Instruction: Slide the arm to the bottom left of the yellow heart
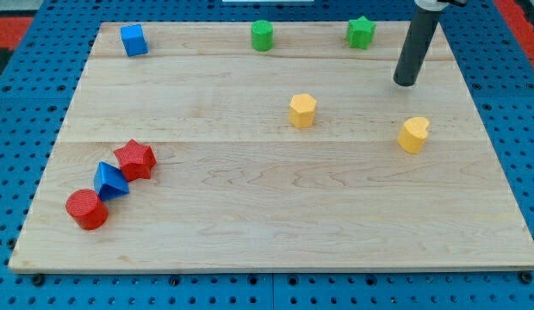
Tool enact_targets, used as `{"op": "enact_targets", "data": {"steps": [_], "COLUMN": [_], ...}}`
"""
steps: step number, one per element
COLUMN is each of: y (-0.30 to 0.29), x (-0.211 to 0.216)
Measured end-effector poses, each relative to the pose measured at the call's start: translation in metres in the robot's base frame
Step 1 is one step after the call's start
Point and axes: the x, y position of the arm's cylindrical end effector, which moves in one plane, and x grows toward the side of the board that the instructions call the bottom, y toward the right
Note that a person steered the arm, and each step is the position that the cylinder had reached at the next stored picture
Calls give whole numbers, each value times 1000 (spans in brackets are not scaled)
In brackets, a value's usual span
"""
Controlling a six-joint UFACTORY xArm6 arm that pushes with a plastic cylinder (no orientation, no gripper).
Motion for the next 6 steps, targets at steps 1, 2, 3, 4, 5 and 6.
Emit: {"op": "enact_targets", "data": {"steps": [1,2,3,4,5,6], "y": [2,2,2,2,-2,-42], "x": [0,0,0,0,20,45]}}
